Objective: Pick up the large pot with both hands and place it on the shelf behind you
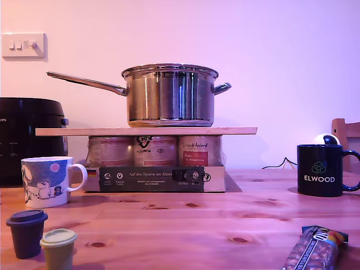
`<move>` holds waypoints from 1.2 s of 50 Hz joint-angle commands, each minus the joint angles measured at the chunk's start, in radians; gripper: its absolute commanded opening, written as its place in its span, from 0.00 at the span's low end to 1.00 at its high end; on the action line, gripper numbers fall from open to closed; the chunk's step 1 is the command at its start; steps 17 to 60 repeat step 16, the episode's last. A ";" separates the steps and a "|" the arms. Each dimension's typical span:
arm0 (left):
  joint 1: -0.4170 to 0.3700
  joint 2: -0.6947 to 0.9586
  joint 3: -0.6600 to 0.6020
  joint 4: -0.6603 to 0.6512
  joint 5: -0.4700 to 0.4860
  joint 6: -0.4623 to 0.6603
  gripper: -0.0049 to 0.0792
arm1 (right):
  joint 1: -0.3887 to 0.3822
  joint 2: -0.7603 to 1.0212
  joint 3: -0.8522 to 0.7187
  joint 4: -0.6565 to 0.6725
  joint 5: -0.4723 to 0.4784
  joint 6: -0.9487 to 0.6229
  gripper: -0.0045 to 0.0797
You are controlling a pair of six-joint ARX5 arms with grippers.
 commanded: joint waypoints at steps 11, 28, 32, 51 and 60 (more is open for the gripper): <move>-0.004 -0.001 -0.012 -0.004 0.004 -0.033 0.04 | 0.003 0.021 -0.021 -0.180 0.000 0.004 0.04; -0.004 -0.001 -0.012 -0.009 0.004 -0.045 0.04 | 0.003 0.021 -0.021 -0.251 0.000 0.004 0.04; -0.004 -0.001 -0.012 -0.009 0.004 -0.045 0.04 | 0.003 0.021 -0.021 -0.251 0.000 0.004 0.04; -0.004 -0.001 -0.012 -0.009 0.004 -0.045 0.04 | 0.003 0.021 -0.021 -0.251 0.000 0.004 0.04; -0.004 -0.001 -0.012 -0.009 0.004 -0.045 0.04 | 0.003 0.021 -0.021 -0.251 0.000 0.004 0.04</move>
